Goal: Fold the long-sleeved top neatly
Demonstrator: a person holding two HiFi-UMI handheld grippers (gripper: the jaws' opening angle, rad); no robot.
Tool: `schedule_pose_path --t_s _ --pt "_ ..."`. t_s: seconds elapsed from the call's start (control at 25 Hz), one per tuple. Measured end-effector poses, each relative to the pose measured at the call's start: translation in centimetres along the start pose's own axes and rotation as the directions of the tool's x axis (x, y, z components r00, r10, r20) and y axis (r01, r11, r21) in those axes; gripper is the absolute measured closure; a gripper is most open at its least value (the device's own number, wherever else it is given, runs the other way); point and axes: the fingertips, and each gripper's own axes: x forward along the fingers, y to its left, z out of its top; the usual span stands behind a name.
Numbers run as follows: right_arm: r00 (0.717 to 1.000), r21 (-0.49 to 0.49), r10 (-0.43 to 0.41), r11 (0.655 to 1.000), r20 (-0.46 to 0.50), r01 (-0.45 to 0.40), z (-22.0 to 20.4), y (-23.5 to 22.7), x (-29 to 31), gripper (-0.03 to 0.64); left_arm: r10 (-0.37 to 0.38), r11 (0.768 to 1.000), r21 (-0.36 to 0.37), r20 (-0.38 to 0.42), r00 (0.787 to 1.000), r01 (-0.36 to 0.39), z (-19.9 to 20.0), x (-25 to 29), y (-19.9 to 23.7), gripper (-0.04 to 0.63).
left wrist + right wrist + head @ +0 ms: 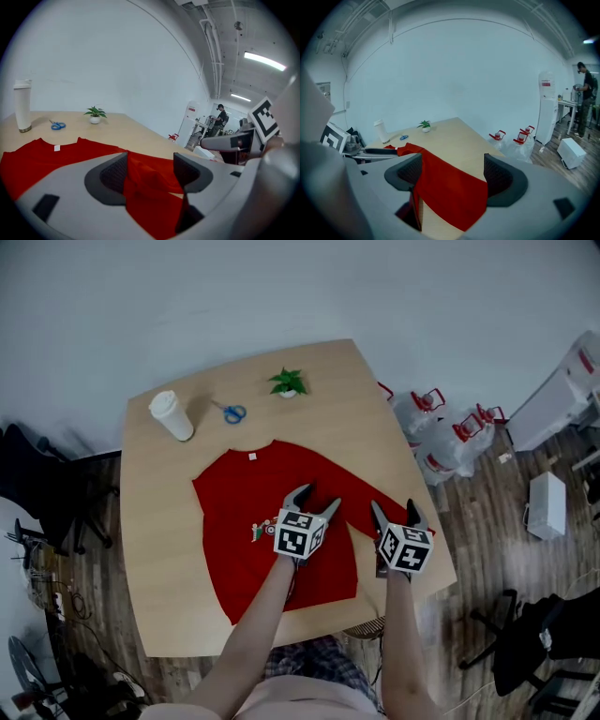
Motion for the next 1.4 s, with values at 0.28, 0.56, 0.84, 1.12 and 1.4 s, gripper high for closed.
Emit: schedule_pose_path --t_s 0.28,0.56,0.84,1.12,1.4 --pt "0.995 0.057 -0.104 0.993 0.014 0.103 -1.2 -5.5 -3.7 0.221 -0.086 0.996 0.037 0.009 0.996 0.086 1.1 1.9 -5.5 0.277" --pt "0.977 0.123 -0.212 0.969 -0.013 0.212 -4.8 -11.4 -8.0 0.227 -0.191 0.98 0.052 -0.031 0.981 0.193 -0.3 4.6 -12.5 0.248" --pt "0.964 0.165 -0.254 0.95 -0.079 0.264 -9.3 -14.3 -9.5 0.247 -0.232 0.971 0.049 -0.072 0.97 0.235 -2.7 5.4 -16.2 0.233" --pt "0.956 0.142 -0.249 0.952 -0.158 0.271 -12.6 -14.7 -8.3 0.308 -0.244 0.967 0.05 -0.104 0.964 0.25 -4.7 5.6 -17.0 0.233" --pt "0.947 0.134 -0.236 0.954 -0.22 0.269 -14.1 -15.1 -7.0 0.376 -0.242 0.968 0.039 -0.119 0.963 0.248 -5.6 5.8 -17.2 0.233"
